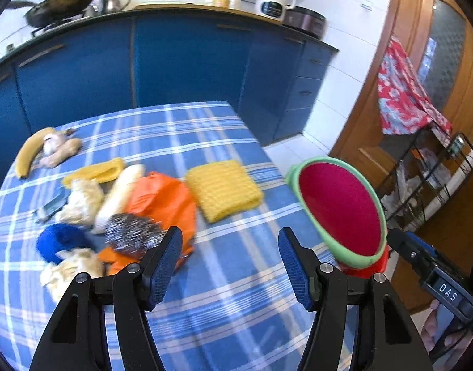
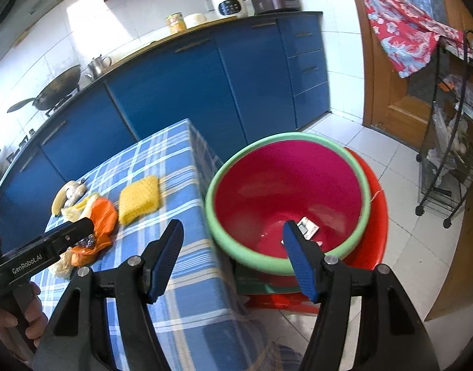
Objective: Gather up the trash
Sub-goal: 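Return both tools to the table toward the crumpled paper, then grasp the crumpled white paper with the left tool while the right tool grasps the yellow foam net, then carry paper and foam net over the red bucket and open both tools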
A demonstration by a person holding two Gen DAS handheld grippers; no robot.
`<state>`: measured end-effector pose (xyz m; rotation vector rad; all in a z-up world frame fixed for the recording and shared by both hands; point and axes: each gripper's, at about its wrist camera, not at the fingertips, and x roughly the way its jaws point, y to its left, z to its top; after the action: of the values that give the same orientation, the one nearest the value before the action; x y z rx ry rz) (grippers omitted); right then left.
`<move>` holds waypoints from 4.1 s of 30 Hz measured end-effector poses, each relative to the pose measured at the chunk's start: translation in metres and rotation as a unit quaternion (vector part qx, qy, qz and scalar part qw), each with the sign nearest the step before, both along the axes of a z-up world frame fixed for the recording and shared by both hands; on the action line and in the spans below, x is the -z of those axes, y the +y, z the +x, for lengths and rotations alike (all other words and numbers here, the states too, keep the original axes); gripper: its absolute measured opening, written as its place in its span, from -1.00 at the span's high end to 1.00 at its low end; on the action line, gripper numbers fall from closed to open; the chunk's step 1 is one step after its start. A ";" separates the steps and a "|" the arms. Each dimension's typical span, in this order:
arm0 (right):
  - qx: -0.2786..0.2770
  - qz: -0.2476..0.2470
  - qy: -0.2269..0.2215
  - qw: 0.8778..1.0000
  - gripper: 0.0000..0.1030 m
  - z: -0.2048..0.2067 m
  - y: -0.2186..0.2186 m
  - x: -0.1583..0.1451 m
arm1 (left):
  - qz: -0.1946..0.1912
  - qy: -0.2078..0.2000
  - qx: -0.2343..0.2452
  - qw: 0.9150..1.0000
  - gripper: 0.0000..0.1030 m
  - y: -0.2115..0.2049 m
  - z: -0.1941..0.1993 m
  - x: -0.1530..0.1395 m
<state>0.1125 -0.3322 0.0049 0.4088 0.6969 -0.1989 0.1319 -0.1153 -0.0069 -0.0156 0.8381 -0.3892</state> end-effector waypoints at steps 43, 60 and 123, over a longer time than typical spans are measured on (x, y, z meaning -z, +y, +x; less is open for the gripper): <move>-0.117 -0.021 0.023 0.993 -0.30 0.051 0.113 0.001 | -0.018 0.062 -0.146 0.987 -0.24 0.136 0.005 0.064; -0.132 -0.023 0.034 0.990 -0.30 0.095 0.116 0.009 | -0.053 -0.015 -0.110 0.992 0.16 0.138 -0.012 0.004; -0.030 -0.018 -0.030 0.999 0.78 0.069 0.023 -0.014 | -0.036 -0.017 0.022 0.999 0.16 -0.016 0.038 -0.012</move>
<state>0.1818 -0.3095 0.0187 0.3564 0.6454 -0.1414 0.1697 -0.1314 0.0052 -0.0568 0.7923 -0.4607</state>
